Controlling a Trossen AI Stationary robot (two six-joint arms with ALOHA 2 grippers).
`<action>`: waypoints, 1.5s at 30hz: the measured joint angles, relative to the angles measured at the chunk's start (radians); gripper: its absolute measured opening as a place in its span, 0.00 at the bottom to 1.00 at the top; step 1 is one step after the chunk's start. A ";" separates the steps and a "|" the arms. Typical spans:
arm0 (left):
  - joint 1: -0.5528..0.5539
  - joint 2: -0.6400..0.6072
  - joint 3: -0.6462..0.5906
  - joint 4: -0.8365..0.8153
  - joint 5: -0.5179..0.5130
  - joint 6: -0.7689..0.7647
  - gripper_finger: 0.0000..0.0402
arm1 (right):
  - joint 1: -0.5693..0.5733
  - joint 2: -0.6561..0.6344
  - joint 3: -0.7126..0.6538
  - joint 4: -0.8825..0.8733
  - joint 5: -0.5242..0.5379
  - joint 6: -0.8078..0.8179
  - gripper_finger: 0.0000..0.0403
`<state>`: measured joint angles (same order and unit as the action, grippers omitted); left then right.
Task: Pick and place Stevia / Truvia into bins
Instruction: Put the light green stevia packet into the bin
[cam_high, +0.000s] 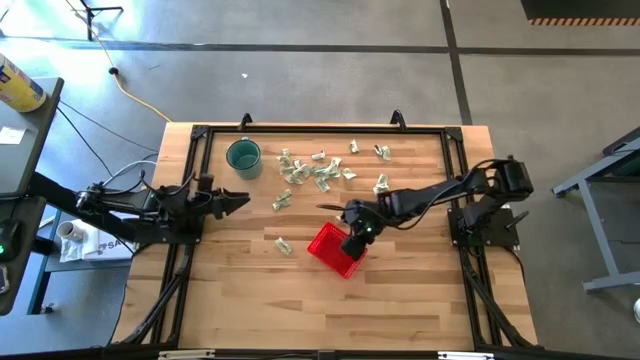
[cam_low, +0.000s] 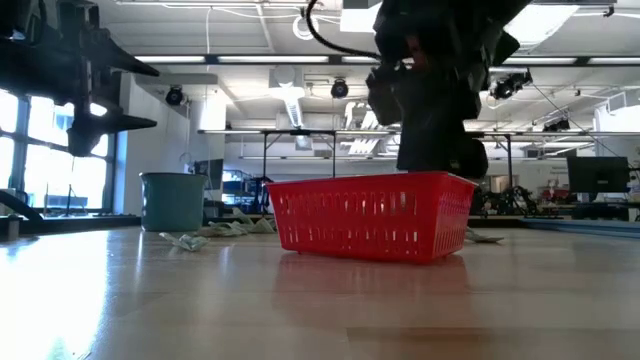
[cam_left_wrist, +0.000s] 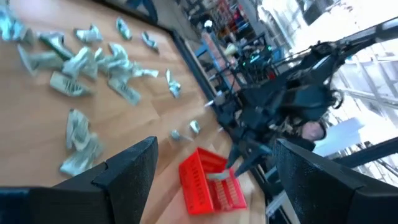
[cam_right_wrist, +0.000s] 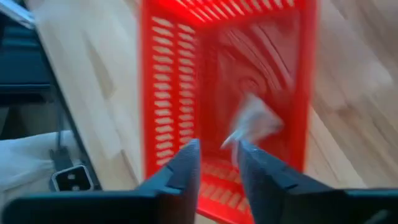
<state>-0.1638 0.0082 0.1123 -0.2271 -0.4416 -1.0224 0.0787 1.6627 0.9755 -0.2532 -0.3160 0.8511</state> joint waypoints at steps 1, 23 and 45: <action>0.000 0.004 0.000 -0.006 0.011 -0.007 0.88 | 0.001 0.000 0.012 0.002 0.019 -0.012 0.31; 0.000 0.813 0.366 -0.076 0.308 0.557 0.76 | 0.120 -0.002 0.259 -0.650 0.414 -0.273 0.65; 0.001 1.284 0.569 -0.043 0.415 1.013 0.73 | 0.169 -0.008 0.175 -0.753 0.463 -0.328 0.65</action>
<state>-0.1631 1.2922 0.6815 -0.2700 -0.0269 -0.0097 0.2478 1.6544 1.1501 -1.0066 0.1468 0.5231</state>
